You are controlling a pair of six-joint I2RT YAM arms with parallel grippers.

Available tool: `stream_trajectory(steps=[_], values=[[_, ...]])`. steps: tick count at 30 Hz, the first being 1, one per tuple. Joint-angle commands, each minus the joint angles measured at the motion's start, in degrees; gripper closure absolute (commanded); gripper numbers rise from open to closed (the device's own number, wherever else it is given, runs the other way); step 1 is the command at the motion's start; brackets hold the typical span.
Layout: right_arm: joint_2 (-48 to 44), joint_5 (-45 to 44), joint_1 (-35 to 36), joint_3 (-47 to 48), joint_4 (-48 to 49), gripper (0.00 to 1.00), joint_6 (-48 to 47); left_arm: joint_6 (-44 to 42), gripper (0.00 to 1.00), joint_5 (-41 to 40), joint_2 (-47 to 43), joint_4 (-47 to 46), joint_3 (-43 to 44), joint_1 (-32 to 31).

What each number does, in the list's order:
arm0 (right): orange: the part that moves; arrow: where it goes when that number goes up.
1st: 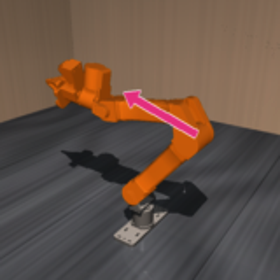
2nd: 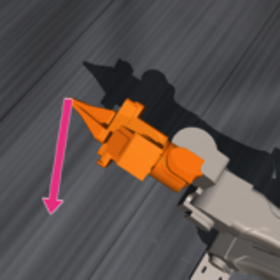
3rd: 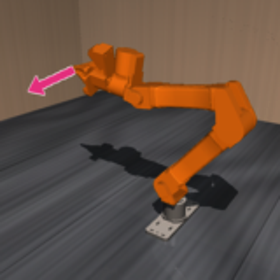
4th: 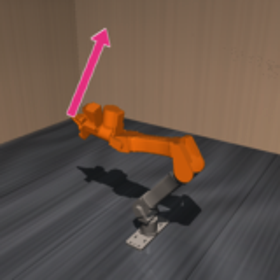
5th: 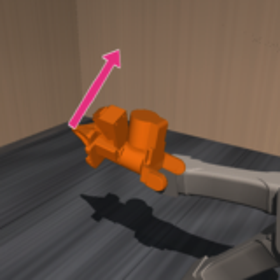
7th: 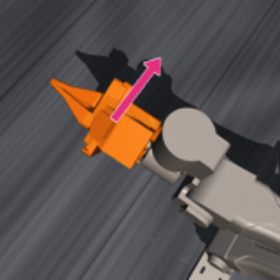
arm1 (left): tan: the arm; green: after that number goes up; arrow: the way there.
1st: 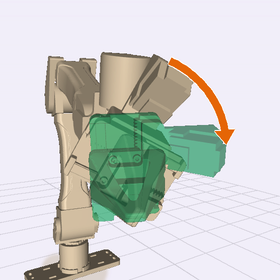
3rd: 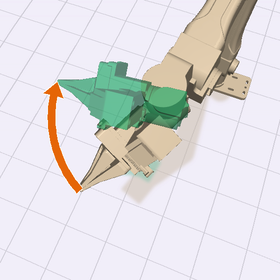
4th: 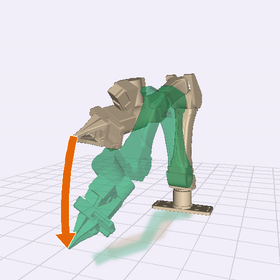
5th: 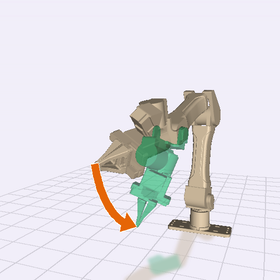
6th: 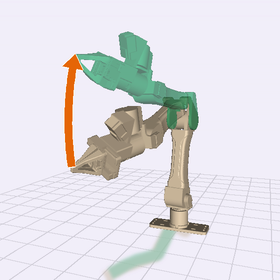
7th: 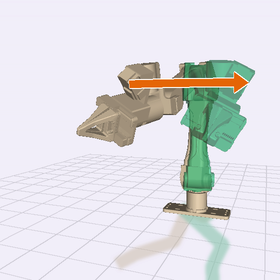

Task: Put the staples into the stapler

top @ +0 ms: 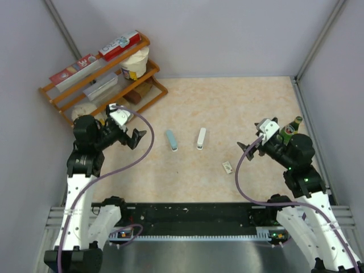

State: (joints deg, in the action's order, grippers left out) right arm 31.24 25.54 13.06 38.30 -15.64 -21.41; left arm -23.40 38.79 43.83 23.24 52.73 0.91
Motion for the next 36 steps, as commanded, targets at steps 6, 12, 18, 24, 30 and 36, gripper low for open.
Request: stream_trajectory(steps=[6,12,18,24,30,36], values=[[1.7,5.2,-0.3,-1.7,-0.9,0.01,-4.3,-16.7,0.01,-10.3,8.4,4.7,4.6,-16.1],[2.3,5.3,-0.3,-2.4,-1.4,0.01,-5.7,-37.4,0.01,-10.1,14.8,6.9,4.7,-22.1],[2.9,4.9,-0.6,-3.0,-1.4,0.01,-6.8,-57.9,0.01,-10.3,24.0,10.0,7.9,-23.2],[4.3,4.7,-0.7,-3.4,-1.4,0.02,-7.7,-73.9,0.01,-7.7,33.5,18.8,13.0,-23.9],[5.7,4.3,-0.8,-3.7,-1.3,0.02,-8.3,-79.3,0.01,-12.8,42.6,22.1,15.4,-26.9],[6.2,4.4,-0.7,-3.9,-1.3,0.02,-8.6,-80.1,0.03,-15.8,49.2,21.1,17.0,-28.2]])
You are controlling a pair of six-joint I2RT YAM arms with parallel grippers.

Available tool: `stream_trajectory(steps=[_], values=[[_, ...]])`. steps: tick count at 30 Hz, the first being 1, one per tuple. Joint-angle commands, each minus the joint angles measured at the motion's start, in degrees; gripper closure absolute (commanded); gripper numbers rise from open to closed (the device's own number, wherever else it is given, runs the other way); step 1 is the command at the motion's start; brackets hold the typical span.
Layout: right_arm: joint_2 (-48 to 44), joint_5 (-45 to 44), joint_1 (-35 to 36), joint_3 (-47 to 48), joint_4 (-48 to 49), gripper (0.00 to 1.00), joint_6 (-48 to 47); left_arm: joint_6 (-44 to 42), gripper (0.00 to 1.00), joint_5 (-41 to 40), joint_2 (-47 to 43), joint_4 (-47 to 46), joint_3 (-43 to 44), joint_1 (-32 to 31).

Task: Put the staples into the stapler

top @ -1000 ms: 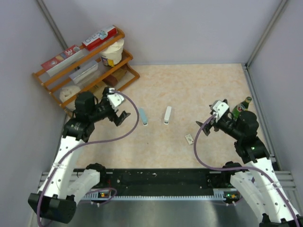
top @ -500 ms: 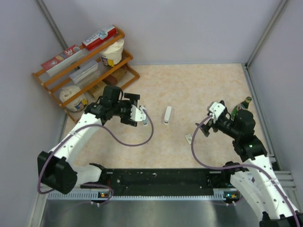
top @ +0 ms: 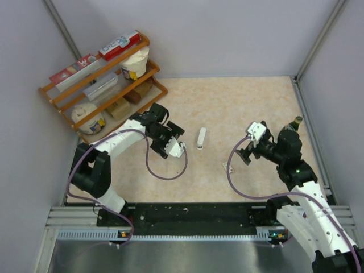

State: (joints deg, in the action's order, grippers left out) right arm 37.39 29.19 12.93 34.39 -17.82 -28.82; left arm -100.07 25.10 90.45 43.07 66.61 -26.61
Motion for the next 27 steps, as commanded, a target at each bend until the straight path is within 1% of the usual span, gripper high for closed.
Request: stream_trajectory(steps=[1,9,12,14,17,19,21,27], values=[[0.1,0.9,-0.5,0.0,0.9,0.02,-1.1,-3.8,0.04,-3.0,3.6,1.0,3.3,-0.9],[0.5,1.5,-0.5,-0.2,0.9,0.02,-1.3,-3.3,0.12,-5.5,9.3,-2.7,4.2,-1.7],[0.3,1.2,-0.6,-0.3,0.9,0.02,-1.5,-3.0,0.16,-6.6,11.1,-4.1,4.5,-2.2],[0.1,1.2,-0.5,-0.4,0.9,0.02,-1.6,-3.0,0.26,-7.9,12.3,-4.2,4.8,-2.7],[0.2,1.6,-0.5,-0.5,0.9,0.02,-1.7,-2.8,0.36,-8.9,13.3,-4.3,5.0,-3.3],[0.1,1.7,-0.5,-0.6,0.9,0.02,-1.8,-3.2,0.39,-9.4,13.4,-4.0,5.0,-3.5],[0.1,1.7,-0.5,-0.6,0.9,0.02,-1.8,-3.5,0.46,-9.8,13.4,-3.3,5.0,-3.6],[-0.1,2.4,-0.5,-0.8,0.9,0.02,-1.9,-2.0,0.52,-9.3,12.8,-1.7,5.3,-4.1]])
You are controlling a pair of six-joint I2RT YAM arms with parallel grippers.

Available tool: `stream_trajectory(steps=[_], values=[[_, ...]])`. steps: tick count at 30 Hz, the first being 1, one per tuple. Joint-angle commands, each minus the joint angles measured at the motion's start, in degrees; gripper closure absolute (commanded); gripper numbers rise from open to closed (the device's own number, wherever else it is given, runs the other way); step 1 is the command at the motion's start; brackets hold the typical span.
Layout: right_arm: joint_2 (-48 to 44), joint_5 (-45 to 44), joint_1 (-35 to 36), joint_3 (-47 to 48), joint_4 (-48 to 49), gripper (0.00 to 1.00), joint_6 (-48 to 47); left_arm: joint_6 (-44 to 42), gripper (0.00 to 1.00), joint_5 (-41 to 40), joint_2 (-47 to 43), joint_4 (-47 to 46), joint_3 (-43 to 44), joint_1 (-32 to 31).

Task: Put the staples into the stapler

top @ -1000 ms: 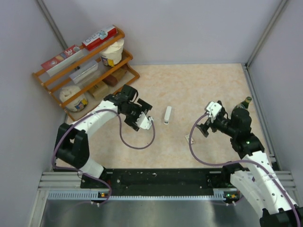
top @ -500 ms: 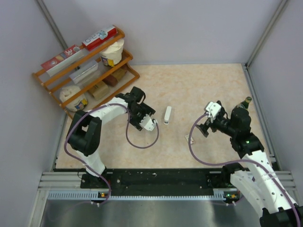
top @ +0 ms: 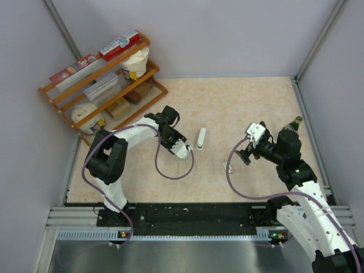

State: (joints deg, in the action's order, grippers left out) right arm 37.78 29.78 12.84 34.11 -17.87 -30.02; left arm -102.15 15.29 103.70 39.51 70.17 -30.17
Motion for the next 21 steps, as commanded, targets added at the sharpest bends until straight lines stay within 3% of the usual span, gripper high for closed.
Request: stream_trajectory(steps=[1,8,16,21], values=[[-0.3,1.9,-0.4,-0.5,0.9,0.02,-0.7,0.5,0.53,0.6,-0.7,2.3,1.9,-0.7],[-0.7,2.8,-0.5,-0.7,0.9,0.03,-0.8,7.5,0.63,4.9,-3.7,3.3,1.8,-1.0],[-1.6,4.1,-0.4,-0.7,0.9,0.03,-0.1,18.4,0.96,9.0,-6.0,3.7,0.4,-1.1],[-1.3,6.6,-0.4,-0.5,0.9,0.03,1.3,25.3,1.00,12.3,-11.0,0.8,-3.5,-1.1]])
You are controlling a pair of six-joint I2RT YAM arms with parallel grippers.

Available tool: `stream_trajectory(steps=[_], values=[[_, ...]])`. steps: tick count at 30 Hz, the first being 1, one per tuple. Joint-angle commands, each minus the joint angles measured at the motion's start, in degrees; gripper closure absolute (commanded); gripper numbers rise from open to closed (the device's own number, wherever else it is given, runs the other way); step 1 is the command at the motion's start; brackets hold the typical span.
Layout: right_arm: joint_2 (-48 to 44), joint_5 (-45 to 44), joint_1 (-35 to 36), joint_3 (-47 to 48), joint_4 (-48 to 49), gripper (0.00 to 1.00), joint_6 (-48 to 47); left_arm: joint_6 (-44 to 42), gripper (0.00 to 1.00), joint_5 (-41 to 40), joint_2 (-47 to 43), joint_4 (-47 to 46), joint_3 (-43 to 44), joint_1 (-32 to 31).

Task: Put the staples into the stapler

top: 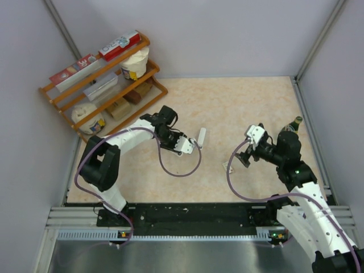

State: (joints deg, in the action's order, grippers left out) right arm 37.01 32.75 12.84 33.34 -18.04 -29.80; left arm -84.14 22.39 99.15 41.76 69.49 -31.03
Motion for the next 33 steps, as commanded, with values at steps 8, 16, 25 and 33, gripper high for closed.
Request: stream_trajectory(steps=[8,16,25,33], values=[[1.2,11.7,-0.2,2.1,2.5,0.06,9.1,23.0,1.00,13.5,-19.2,-14.4,-10.9,-0.3],[11.3,20.7,1.4,7.3,9.9,0.11,26.2,33.9,1.00,18.6,-31.6,-22.7,-15.9,-0.3],[29.2,24.5,7.9,15.8,10.8,0.23,34.4,40.5,1.00,22.8,-38.8,-20.9,-14.7,-0.5],[39.4,31.1,10.7,20.6,15.8,0.32,43.2,40.8,1.00,22.9,-39.7,-21.1,-16.0,-1.0]])
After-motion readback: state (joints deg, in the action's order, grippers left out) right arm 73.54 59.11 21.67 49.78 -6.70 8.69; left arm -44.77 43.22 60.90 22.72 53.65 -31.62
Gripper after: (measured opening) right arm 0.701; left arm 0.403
